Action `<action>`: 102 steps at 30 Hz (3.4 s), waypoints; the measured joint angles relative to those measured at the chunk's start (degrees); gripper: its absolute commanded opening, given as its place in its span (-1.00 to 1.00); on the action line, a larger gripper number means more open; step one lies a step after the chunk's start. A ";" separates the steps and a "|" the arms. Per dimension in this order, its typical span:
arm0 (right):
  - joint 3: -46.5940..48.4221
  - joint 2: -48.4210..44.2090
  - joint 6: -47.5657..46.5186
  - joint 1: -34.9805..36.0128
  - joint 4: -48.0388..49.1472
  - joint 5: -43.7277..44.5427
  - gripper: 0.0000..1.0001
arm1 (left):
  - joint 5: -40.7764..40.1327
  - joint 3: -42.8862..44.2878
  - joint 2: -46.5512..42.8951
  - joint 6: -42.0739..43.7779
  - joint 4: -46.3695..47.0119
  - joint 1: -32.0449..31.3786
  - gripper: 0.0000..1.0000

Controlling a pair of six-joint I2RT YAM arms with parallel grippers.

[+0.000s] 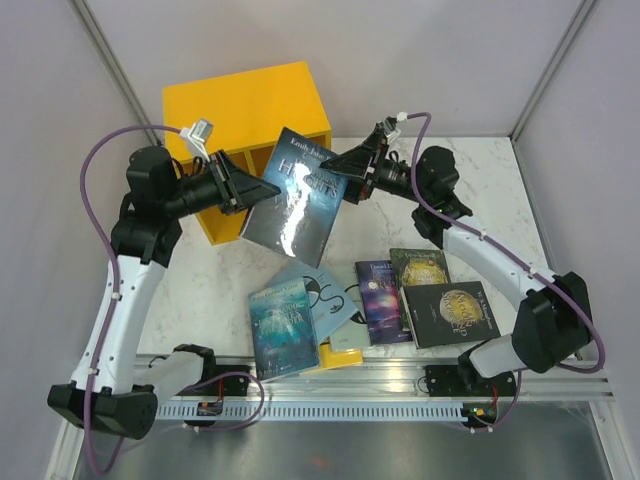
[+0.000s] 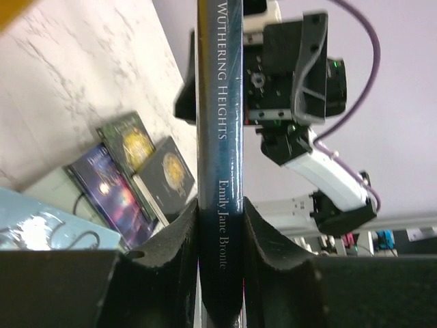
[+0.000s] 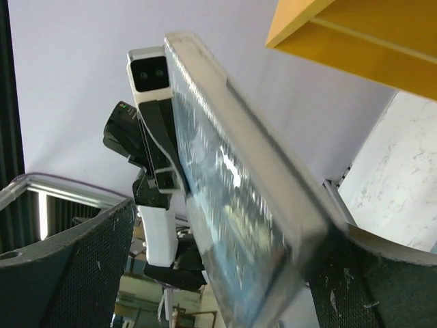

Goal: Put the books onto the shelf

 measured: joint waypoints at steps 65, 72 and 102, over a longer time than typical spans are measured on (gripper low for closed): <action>-0.22 -6.62 -26.08 -5.20 -38.66 7.30 0.96 | -33.77 30.25 19.34 9.07 -18.14 26.25 1.00; 1.03 -6.34 -37.83 9.29 -52.94 17.03 0.92 | -39.12 16.57 6.08 12.22 -23.19 21.42 0.99; -3.56 13.27 -37.42 25.40 -50.40 19.28 0.90 | -32.68 -37.57 6.82 5.11 -21.11 -6.01 0.76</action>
